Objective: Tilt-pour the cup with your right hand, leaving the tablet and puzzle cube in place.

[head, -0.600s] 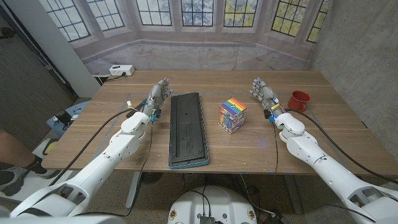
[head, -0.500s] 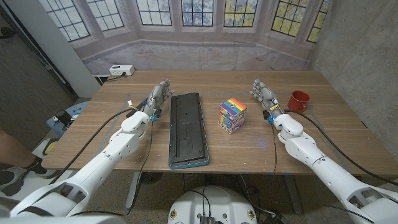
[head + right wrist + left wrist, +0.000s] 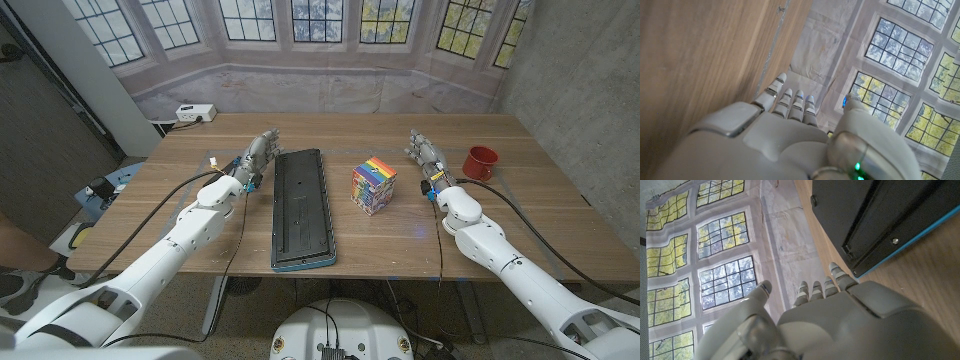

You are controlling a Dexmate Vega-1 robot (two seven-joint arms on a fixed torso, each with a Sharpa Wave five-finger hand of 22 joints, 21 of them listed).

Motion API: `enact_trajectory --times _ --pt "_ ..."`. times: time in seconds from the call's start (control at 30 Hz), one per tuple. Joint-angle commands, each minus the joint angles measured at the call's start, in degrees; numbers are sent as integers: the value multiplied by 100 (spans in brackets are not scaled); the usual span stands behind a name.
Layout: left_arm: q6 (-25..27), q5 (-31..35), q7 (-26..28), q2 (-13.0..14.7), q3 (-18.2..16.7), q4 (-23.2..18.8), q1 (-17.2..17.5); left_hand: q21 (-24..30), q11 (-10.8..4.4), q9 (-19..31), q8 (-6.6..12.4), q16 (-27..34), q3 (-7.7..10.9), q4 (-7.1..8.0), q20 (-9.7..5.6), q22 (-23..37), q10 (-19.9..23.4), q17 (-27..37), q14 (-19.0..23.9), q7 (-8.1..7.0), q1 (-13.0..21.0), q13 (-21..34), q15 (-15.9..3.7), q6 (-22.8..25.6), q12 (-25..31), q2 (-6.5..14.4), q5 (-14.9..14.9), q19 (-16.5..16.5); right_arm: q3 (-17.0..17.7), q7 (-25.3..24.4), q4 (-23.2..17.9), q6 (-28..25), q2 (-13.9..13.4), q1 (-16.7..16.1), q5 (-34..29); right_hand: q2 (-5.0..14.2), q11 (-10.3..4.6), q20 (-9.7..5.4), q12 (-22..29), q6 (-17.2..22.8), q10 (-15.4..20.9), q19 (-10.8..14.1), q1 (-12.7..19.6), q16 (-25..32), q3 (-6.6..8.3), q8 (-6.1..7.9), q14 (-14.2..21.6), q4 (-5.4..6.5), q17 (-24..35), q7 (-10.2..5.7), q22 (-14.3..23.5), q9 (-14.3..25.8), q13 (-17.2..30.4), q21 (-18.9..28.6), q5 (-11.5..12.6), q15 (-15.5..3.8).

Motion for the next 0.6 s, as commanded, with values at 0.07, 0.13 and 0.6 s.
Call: enact_trajectory --times 0.07,0.13,0.6 --pt "69 77 78 59 13 -80 -23 -7 7 21 -25 0 35 -77 17 8 39 16 36 34 88 28 27 16 14 2 37 67 90 -583 -515 -178 -147 -289 -338 -24 27 -359 33 63 68 68 122 26 13 22 31 -94 -2 -7 6 28 4 45 -22 -250" --pt "60 77 92 62 3 -87 -12 -8 7 21 -27 -1 39 -90 12 8 40 16 40 30 96 28 30 18 12 0 37 70 99 -630 -542 -159 -145 -321 -376 -33 30 -359 39 80 88 99 158 30 23 25 44 -133 -4 -10 5 28 4 55 -30 -255" --pt "7 113 172 43 23 -199 104 -16 -11 23 -45 -9 83 -201 20 9 65 16 66 6 176 29 6 31 -1 6 49 89 181 -1371 -1179 -526 -298 -665 -960 -264 189 -281 95 434 462 694 850 104 166 72 425 -731 -21 177 -15 31 9 128 -81 -147"
